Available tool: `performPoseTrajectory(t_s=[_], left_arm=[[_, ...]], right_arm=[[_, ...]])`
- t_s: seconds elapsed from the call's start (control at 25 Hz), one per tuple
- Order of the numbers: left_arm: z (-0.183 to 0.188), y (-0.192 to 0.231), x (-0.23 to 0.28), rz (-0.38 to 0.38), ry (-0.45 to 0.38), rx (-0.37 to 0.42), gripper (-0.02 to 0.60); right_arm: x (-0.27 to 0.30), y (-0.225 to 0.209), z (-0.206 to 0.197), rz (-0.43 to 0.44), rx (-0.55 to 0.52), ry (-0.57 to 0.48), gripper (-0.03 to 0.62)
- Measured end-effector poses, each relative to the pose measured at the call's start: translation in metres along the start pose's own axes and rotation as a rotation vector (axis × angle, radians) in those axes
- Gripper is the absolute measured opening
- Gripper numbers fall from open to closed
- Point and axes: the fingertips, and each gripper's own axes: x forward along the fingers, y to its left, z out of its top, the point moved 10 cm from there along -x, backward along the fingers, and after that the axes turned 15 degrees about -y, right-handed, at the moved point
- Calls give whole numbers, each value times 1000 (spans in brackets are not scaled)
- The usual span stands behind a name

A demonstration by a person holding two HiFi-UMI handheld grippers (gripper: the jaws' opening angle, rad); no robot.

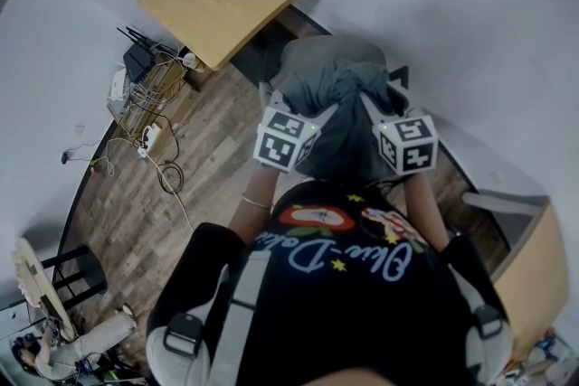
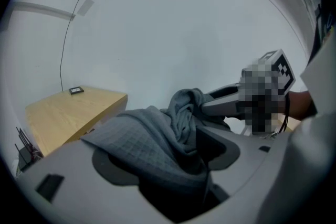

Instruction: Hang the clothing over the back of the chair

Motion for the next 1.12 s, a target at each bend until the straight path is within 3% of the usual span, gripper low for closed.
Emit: performPoseTrajectory(t_s=[0.36,0.76,0.96,1.12], left_arm=[[-9,2,11,-10,37,-41,336],[2,0,3,40,-95,-2,336],[6,-10,-5,7,-132,48,334],[14,-16,-15,-3,-175,86,282]], right_arm=[[11,-10,4,-7,-16,-23,167],[6,-11,-2,-20,35,-59,167],[-5,-10,1,-34,44,-110,166],[-14,-3,9,-17,55,-149,166]])
